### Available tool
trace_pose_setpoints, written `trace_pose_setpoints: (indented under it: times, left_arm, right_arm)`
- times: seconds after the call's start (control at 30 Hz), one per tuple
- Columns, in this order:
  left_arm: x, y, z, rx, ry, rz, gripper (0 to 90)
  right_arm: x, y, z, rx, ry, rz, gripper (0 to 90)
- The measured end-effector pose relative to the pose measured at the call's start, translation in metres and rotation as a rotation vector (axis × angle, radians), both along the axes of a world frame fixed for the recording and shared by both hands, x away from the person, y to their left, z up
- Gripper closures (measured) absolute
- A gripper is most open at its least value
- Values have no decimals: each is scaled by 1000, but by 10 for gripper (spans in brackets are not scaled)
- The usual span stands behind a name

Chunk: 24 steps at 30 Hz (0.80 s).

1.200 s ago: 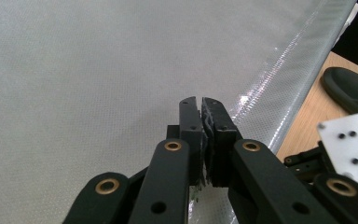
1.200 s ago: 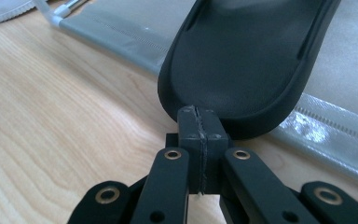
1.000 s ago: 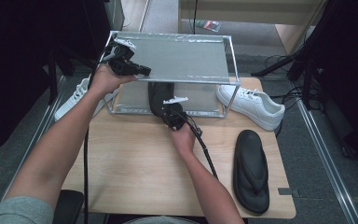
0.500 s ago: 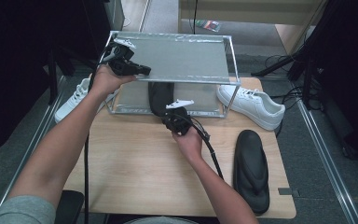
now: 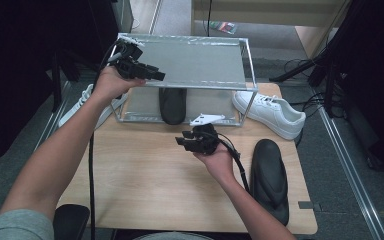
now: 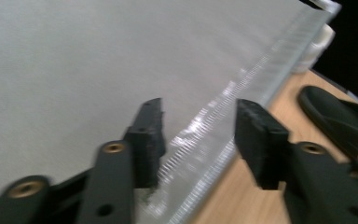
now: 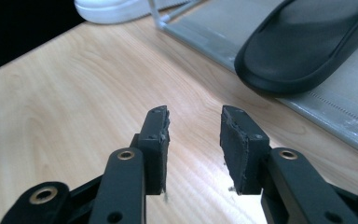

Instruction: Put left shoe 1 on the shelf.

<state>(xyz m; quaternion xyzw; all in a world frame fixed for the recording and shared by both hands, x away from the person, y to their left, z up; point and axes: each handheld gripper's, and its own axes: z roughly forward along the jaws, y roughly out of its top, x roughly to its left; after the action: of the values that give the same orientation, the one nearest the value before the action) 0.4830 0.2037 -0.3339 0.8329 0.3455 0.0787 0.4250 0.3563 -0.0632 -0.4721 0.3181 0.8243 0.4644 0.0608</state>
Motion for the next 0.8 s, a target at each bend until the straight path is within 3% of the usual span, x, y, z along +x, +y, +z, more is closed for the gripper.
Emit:
trace_pose_setpoints:
  times: [0.13,0.2,0.37,0.53,0.8]
  left_arm:
    - [-13,6,9,-29,1,-9,419]
    - [-20,8,12,-31,-12,3,418]
    - [-41,10,14,-28,8,-21,402]
    - [-63,11,5,-37,27,-29,392]
    - [-91,11,-20,-57,41,-34,381]
  right_arm:
    - [-6,-17,8,-6,15,4,603]
    - [-10,-25,11,-3,20,3,588]
    - [-22,-48,15,-1,15,9,564]
    - [-27,-62,24,37,-2,7,563]
    - [-32,-71,30,54,-5,13,546]
